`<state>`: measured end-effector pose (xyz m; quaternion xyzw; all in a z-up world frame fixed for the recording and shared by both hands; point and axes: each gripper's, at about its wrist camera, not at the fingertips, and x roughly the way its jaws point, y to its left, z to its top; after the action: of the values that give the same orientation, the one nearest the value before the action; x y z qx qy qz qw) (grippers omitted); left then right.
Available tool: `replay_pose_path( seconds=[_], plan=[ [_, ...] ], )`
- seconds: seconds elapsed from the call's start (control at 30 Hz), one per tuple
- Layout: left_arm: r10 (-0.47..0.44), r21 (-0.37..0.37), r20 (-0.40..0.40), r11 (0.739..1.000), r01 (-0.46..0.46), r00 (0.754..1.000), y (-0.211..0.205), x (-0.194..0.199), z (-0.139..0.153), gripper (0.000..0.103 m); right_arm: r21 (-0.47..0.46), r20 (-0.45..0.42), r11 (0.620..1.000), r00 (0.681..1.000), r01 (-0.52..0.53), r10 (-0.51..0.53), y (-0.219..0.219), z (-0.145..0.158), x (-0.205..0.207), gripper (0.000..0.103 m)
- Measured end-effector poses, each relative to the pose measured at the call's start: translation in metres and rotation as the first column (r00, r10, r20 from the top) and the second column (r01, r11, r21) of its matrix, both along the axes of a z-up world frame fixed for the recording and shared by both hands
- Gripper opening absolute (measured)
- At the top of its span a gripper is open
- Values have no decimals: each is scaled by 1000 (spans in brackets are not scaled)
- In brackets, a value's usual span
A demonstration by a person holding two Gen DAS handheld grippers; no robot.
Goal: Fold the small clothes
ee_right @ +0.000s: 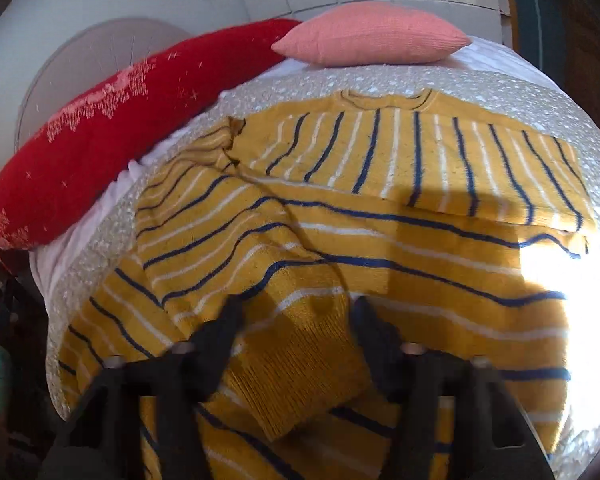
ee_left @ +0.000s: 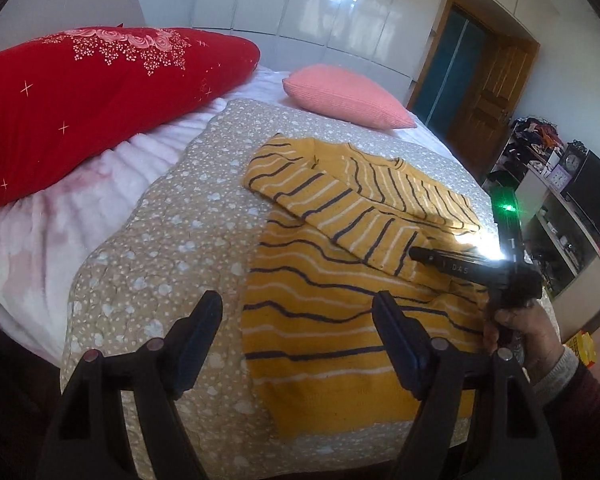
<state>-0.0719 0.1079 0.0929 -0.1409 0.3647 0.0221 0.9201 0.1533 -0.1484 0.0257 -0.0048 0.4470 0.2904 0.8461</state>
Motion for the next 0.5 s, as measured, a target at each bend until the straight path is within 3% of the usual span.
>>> replay_pose_path(
  seconds=[0.07,0.17,0.33,0.43,0.47,0.5],
  plan=[
    [3,-6,-14,1000,-3,1000,6,4,-9,76,-46,32,999,999,-26,27,10,6,-3,12],
    [13,-38,-32,999,-14,999,16,11,-19,76,-8,84,1000,996,-24,24,5,36,-7,11],
    [24,-89,-56,996,-29,998,25,22,-35,76,-4,220,996,972,88,-85,-24,93,9,11],
    [24,-97,-73,995,-31,997,26,26,-42,76,-51,204,979,962,196,-182,-50,90,47,12],
    [24,-99,-81,995,-32,996,26,28,-45,76,-79,178,970,961,229,-213,-59,80,62,16],
    [23,-103,-90,994,-32,996,26,29,-47,76,-116,134,961,963,250,-234,-67,67,78,27]
  ],
)
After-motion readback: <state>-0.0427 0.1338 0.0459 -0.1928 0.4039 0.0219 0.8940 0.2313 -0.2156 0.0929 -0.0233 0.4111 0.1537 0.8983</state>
